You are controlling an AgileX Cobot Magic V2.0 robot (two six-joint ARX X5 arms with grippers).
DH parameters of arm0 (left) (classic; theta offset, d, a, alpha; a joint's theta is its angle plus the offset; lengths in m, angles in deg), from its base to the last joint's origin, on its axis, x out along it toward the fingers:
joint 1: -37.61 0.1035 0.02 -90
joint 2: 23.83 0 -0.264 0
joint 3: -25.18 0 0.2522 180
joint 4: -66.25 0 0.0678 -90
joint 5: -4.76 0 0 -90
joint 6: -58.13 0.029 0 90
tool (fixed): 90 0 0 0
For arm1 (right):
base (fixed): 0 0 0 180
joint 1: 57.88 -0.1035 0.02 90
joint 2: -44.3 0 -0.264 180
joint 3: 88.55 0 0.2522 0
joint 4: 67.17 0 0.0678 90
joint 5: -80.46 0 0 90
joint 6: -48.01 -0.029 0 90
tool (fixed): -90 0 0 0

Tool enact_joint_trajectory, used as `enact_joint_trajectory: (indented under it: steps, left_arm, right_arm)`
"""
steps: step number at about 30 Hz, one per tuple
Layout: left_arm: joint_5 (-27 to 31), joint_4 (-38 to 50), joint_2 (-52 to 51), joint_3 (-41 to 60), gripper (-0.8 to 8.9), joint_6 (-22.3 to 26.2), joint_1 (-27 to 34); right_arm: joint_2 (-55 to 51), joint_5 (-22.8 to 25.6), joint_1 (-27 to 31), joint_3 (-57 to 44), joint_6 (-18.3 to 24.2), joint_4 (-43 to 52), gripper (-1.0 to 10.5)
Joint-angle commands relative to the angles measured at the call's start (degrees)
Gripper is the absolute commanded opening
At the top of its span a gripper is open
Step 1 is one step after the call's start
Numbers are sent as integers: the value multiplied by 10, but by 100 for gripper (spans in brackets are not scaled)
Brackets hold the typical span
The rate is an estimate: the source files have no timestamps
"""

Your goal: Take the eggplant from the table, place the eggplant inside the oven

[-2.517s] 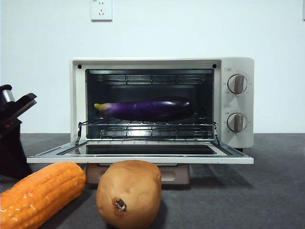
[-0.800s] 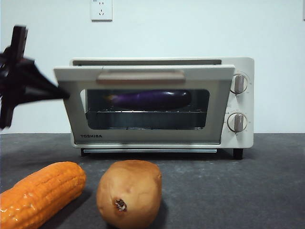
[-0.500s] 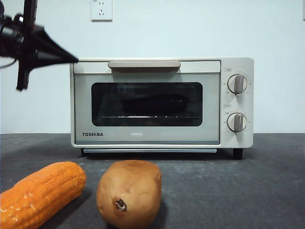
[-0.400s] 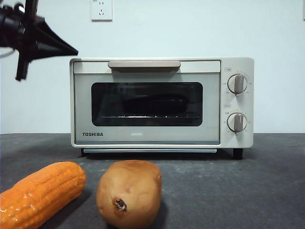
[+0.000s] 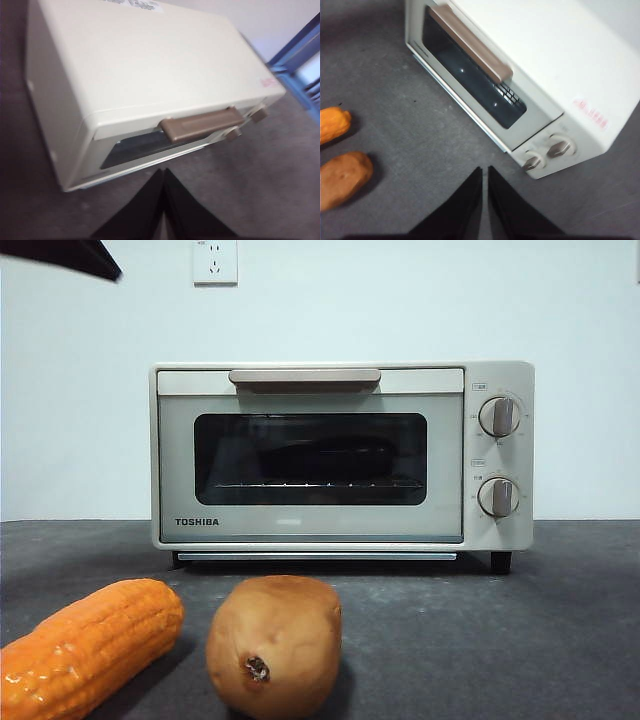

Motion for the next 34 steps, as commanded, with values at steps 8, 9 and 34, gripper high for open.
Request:
enact_joint_trajectory:
  steps: [8, 9, 34]
  left_arm:
    - [156, 71, -153, 160, 4, 12, -58]
    - [170, 75, -167, 180, 4, 9, -62]
    - [246, 105, -294, 304, 4, -32, -97]
  right_arm:
    - [-75, -119, 166, -219, -70, 259, 4]
    - [-86, -119, 174, -242, -76, 289, 4]
    - [-148, -97, 194, -397, -98, 462, 4]
